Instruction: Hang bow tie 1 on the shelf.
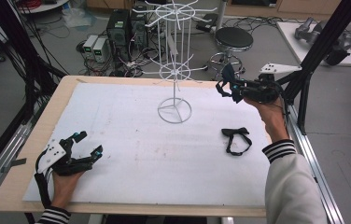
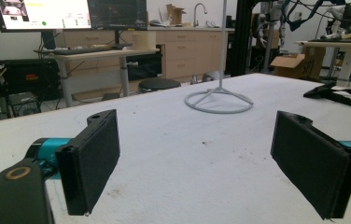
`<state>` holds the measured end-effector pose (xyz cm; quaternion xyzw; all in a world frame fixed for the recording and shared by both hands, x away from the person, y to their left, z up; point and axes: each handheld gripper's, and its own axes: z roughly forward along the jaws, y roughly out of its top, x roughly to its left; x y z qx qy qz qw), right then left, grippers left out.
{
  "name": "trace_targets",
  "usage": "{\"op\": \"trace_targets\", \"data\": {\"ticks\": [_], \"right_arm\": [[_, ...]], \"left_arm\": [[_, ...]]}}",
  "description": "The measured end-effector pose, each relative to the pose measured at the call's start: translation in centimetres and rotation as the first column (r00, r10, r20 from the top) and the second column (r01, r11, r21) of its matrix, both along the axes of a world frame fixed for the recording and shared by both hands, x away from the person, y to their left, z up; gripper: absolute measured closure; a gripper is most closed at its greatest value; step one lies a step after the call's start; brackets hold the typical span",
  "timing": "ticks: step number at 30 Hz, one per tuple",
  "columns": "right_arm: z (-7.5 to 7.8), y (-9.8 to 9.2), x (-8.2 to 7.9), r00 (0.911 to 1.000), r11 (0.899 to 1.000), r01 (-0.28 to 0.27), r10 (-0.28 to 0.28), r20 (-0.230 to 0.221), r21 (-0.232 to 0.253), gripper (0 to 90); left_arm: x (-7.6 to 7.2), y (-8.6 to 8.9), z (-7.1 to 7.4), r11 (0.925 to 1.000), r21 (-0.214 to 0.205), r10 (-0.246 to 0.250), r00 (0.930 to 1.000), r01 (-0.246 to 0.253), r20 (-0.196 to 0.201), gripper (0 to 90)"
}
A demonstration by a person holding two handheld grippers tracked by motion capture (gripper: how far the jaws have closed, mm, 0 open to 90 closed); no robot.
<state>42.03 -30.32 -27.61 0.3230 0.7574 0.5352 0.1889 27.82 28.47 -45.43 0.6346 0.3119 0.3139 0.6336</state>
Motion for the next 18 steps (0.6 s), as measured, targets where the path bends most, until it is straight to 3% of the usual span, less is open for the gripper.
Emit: {"op": "trace_targets", "data": {"ticks": [13,18], "right_arm": [[0.7,2.0,-0.6,0.9963,0.995,0.066,-0.070,0.050,0.079,74.6],[0.9,2.9,-0.9,0.9925,0.992,0.090,-0.097,0.075,0.089,74.6]], "left_arm": [[0.0,0.1,0.0,1.0000,0.000,-0.005,1.0000,0.005,0.000,16.0],[0.0,0.1,0.0,1.0000,0.000,-0.005,1.0000,0.005,0.000,16.0]]}}
